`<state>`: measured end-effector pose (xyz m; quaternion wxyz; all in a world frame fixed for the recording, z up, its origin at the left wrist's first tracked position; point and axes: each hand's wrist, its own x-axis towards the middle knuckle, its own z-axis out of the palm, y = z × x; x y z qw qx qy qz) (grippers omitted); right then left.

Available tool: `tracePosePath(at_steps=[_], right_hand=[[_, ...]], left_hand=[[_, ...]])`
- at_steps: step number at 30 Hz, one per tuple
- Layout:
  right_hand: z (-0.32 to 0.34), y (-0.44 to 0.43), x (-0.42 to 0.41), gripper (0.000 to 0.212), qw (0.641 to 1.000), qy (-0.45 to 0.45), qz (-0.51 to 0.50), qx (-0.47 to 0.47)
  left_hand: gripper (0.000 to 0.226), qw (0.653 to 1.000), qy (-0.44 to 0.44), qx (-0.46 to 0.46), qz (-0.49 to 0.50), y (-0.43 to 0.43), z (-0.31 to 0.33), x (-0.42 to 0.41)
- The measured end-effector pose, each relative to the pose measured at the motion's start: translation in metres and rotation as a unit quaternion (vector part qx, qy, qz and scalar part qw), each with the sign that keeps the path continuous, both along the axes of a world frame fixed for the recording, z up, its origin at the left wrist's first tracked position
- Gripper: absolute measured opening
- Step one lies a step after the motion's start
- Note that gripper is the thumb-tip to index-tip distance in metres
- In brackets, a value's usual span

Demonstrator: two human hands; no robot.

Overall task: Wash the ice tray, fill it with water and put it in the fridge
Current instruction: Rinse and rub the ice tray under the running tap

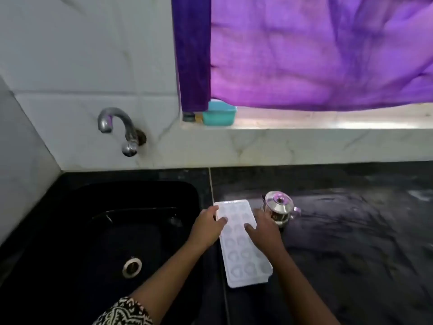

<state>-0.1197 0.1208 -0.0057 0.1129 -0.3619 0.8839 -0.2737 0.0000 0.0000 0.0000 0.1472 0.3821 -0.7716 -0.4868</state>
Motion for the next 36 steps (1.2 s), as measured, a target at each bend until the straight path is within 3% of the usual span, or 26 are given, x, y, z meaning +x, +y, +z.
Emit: tracePosePath(at_steps=[5,9,12,14,19,22,25,28,31,36], right_hand=[[-0.010,0.008,0.004,0.031,0.996,-0.050,-0.059,0.051],[-0.014,0.005,0.008,0.031,0.993,-0.079,-0.075,0.048],[-0.014,0.003,0.007,0.022,0.986,-0.125,-0.109,-0.017],[-0.013,0.004,0.006,0.020,0.971,-0.189,-0.131,-0.066],[0.001,-0.005,0.019,0.017,0.887,-0.419,-0.135,-0.142],[0.013,-0.022,0.037,0.013,0.840,-0.515,-0.082,-0.150],[0.021,-0.045,0.054,0.031,0.820,-0.533,-0.083,-0.189],[0.029,-0.075,0.074,0.039,0.790,-0.550,-0.106,-0.251],[0.034,-0.108,0.103,0.043,0.764,-0.560,-0.115,-0.299],[0.020,-0.151,0.166,0.047,0.737,-0.589,-0.134,-0.303]], left_hand=[[0.044,0.992,-0.117,-0.037,-0.040,0.020,-0.012,0.001],[0.068,0.992,-0.125,0.004,-0.024,0.020,-0.021,0.001],[0.040,0.990,-0.077,0.112,0.027,0.015,-0.022,0.006],[0.038,0.983,-0.054,0.166,0.052,0.008,-0.023,0.014],[0.029,0.971,0.042,0.225,0.064,-0.005,-0.018,0.043],[0.037,0.939,0.143,0.308,0.044,-0.018,-0.002,0.069],[0.038,0.890,0.222,0.397,0.017,-0.047,0.011,0.101],[0.058,0.832,0.306,0.456,0.073,-0.080,0.016,0.138],[0.068,0.787,0.385,0.475,0.084,-0.097,0.011,0.171],[0.062,0.756,0.445,0.470,0.096,-0.114,0.002,0.197]])
